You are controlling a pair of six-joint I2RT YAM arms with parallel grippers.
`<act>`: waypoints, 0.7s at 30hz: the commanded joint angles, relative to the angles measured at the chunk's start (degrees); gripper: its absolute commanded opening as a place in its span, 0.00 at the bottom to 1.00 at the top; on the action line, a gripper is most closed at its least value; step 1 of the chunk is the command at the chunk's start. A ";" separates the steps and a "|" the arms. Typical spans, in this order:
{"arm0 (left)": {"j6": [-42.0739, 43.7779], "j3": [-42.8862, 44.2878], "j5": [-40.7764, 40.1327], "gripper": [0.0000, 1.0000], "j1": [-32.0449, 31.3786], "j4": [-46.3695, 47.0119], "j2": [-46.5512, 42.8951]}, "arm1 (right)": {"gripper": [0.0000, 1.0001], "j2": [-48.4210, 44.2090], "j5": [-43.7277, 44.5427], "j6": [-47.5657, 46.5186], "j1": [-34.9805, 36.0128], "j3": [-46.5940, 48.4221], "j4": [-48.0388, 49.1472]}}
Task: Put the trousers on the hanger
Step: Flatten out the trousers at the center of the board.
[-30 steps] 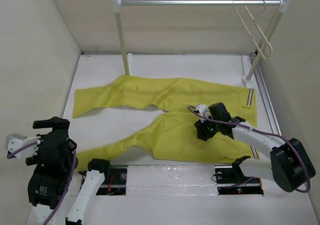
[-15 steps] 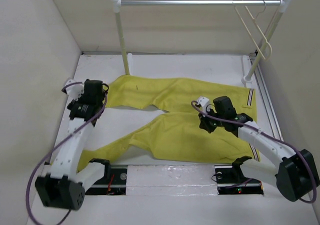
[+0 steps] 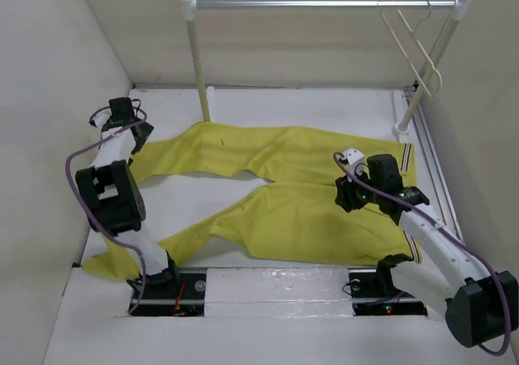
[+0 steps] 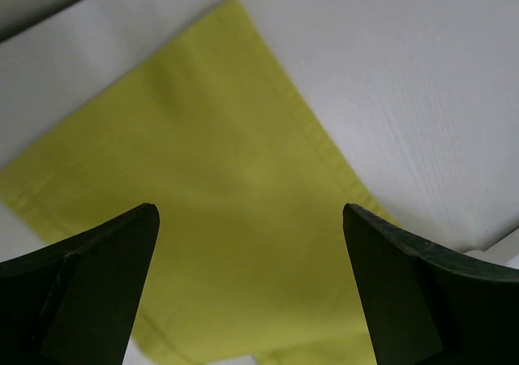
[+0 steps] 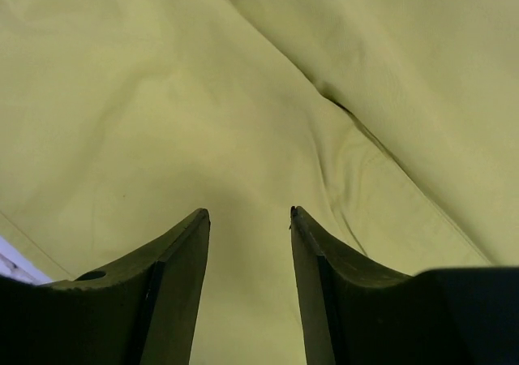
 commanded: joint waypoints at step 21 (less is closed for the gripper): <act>-4.30 3.72 8.50 0.75 3.80 8.13 11.39 | 0.79 15.59 3.04 6.87 -47.92 5.78 14.58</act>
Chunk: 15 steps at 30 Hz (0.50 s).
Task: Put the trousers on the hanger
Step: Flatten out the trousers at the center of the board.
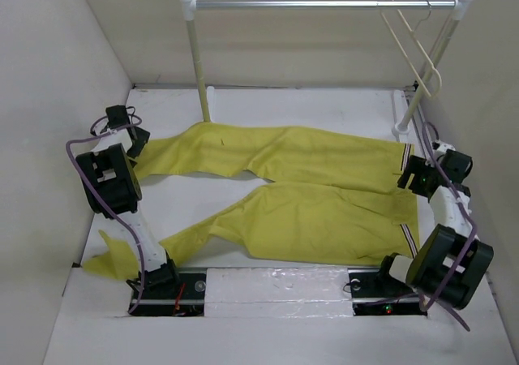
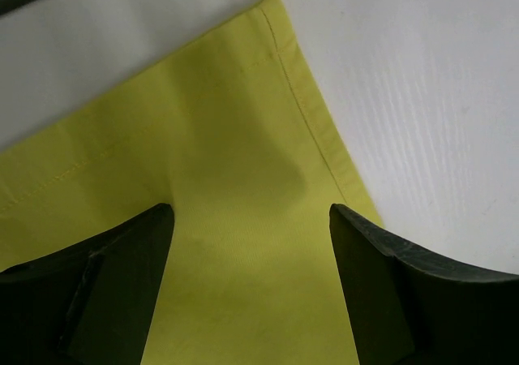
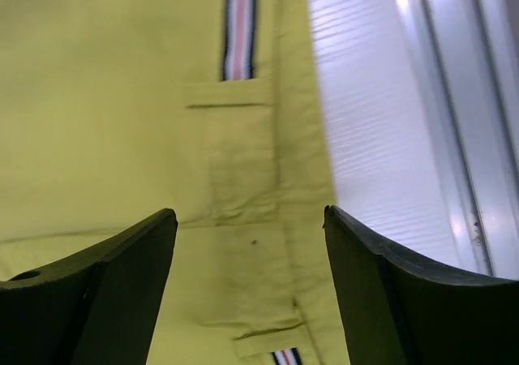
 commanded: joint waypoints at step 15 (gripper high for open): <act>-2.77 -5.06 0.59 0.53 -1.41 4.11 -3.25 | 0.37 23.44 -20.57 0.45 -8.64 7.21 10.00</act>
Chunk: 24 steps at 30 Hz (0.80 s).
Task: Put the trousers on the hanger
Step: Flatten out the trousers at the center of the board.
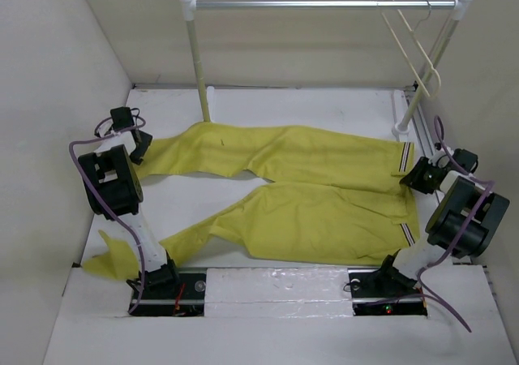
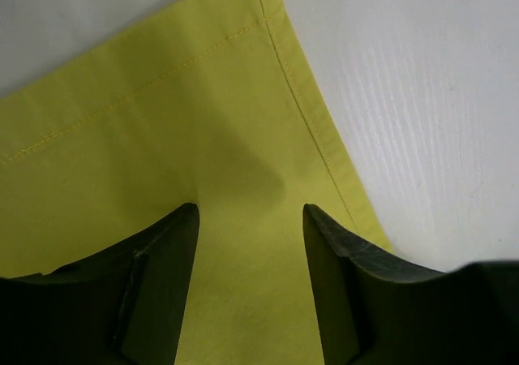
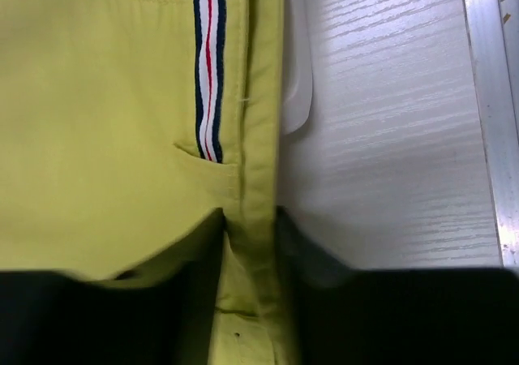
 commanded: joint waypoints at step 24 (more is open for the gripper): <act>3.21 3.96 0.48 0.26 -1.74 0.36 -5.91 | 0.59 -5.57 7.69 -1.95 0.35 17.32 -8.35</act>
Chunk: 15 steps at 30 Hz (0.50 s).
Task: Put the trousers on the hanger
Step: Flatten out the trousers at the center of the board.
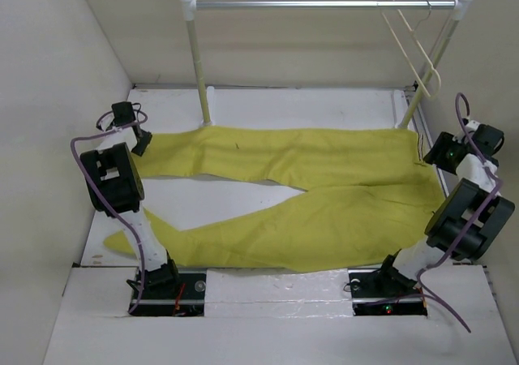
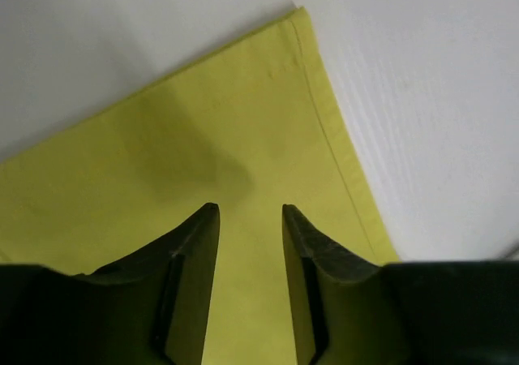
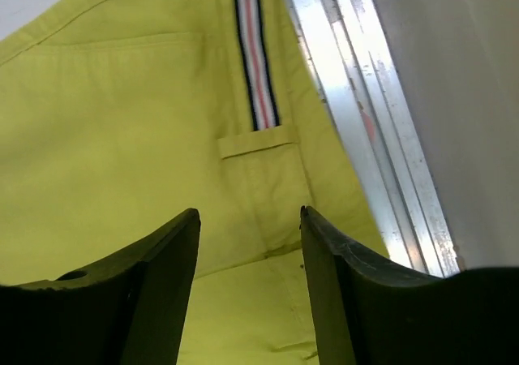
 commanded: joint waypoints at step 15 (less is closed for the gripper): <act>7.90 -28.28 -7.69 0.66 -7.42 -16.42 -47.16 | 0.05 -28.39 -3.19 5.19 69.88 -21.33 13.15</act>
